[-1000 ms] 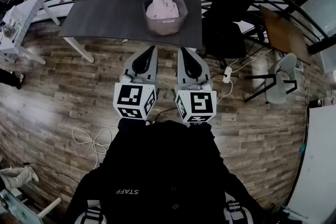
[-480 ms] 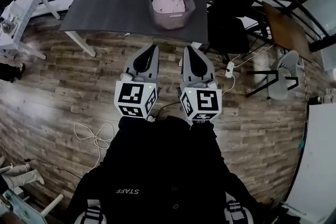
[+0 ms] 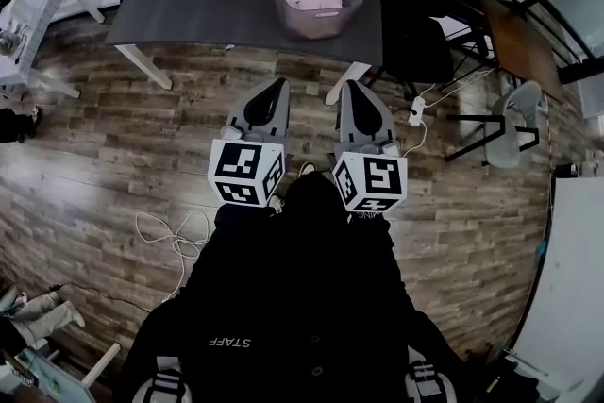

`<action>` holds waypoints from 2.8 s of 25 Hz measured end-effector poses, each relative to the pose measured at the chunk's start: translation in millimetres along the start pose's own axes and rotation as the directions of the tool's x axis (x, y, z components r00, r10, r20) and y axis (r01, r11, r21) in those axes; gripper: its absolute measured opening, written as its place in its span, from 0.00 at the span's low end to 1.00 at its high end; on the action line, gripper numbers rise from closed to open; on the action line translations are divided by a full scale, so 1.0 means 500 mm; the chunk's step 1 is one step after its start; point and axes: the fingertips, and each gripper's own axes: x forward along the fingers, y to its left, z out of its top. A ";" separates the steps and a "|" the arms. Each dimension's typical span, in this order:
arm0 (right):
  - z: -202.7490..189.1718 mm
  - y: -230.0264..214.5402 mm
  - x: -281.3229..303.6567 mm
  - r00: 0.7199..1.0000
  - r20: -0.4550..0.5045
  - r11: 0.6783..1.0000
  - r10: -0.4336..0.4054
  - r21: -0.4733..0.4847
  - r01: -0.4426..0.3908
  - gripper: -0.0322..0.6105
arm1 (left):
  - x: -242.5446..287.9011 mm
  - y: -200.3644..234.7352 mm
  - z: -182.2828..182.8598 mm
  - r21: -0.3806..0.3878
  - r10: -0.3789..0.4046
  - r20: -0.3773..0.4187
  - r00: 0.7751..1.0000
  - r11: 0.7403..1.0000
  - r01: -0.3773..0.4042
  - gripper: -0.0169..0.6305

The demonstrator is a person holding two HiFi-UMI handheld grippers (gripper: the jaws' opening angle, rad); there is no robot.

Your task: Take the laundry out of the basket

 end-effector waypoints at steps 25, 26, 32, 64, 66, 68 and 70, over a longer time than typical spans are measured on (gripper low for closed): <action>0.016 -0.373 0.541 0.999 0.006 0.996 0.050 0.070 -0.050 0.07 | 0.597 0.154 0.086 -0.009 0.029 -0.044 0.999 1.000 -0.029 0.03; 0.014 -0.387 0.560 0.999 0.002 0.996 0.053 0.075 -0.053 0.07 | 0.621 0.157 0.086 -0.009 0.031 -0.051 0.998 0.999 -0.031 0.03; -0.017 -0.445 0.646 0.996 -0.039 0.991 0.075 0.113 -0.071 0.07 | 0.732 0.190 0.063 -0.029 0.059 -0.115 0.992 0.998 -0.063 0.03; -0.340 -0.542 0.887 0.853 -0.520 0.988 0.036 0.144 0.047 0.07 | 0.991 0.429 -0.306 -0.190 0.134 -0.574 0.808 0.938 -0.291 0.03; -0.349 -0.544 0.900 0.849 -0.527 0.989 0.045 0.145 0.037 0.07 | 1.002 0.439 -0.326 -0.197 0.135 -0.586 0.799 0.932 -0.303 0.03; -0.354 -0.548 0.912 0.848 -0.528 0.988 0.052 0.150 0.032 0.07 | 1.013 0.445 -0.347 -0.212 0.126 -0.597 0.793 0.928 -0.307 0.03; -0.356 -0.554 0.921 0.849 -0.526 0.988 0.056 0.154 0.030 0.07 | 1.021 0.452 -0.367 -0.230 0.121 -0.606 0.786 0.920 -0.318 0.13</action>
